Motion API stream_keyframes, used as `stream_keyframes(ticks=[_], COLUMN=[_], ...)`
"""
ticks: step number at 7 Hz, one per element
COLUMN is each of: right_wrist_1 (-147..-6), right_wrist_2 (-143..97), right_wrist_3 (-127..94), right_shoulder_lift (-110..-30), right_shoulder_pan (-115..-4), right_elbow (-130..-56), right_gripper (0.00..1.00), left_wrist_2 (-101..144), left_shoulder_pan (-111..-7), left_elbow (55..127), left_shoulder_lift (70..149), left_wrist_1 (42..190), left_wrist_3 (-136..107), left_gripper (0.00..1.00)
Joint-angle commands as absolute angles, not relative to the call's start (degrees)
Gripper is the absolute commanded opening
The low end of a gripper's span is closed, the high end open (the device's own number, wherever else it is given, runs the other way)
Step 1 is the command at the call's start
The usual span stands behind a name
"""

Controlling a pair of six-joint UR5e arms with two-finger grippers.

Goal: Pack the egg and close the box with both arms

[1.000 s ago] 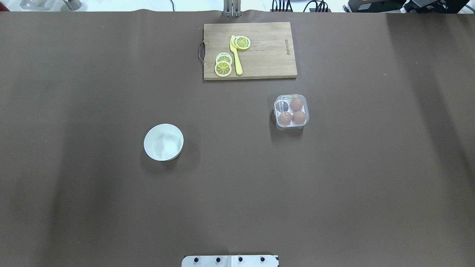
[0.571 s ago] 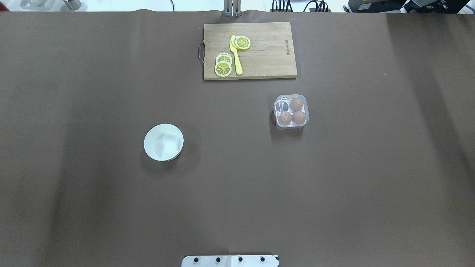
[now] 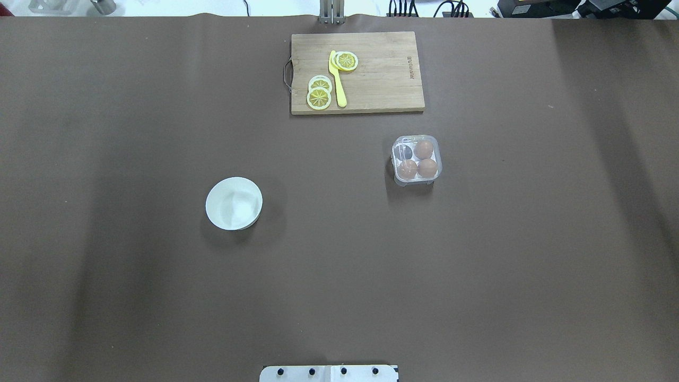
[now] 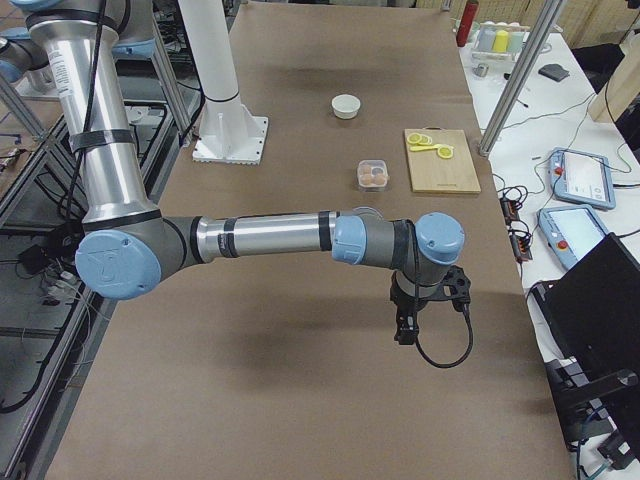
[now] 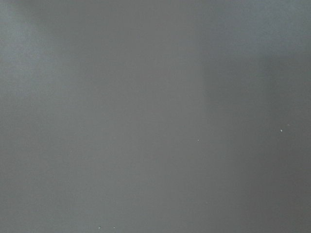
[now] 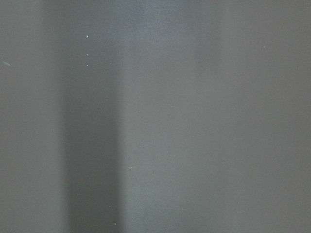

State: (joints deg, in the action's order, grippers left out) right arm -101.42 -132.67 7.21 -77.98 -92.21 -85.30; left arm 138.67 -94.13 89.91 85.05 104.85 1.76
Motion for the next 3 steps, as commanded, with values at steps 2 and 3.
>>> stream_keyframes(ticks=[2, 3], right_wrist_1=[-99.93, -99.93], right_wrist_2=[-132.80, -132.80], right_wrist_3=[7.12, 7.21], right_shoulder_lift=[-78.22, -78.22], right_shoulder_pan=[-92.20, -92.20], right_elbow=[-85.17, -85.25], right_gripper=[0.99, 1.00], left_wrist_2=[138.60, 138.60], left_shoulder_pan=[-94.13, -94.13], left_elbow=[89.91, 89.91], left_shoulder_lift=[84.99, 84.99], left_wrist_1=[104.85, 104.85], left_wrist_3=[1.76, 1.76], left_gripper=[0.98, 0.98])
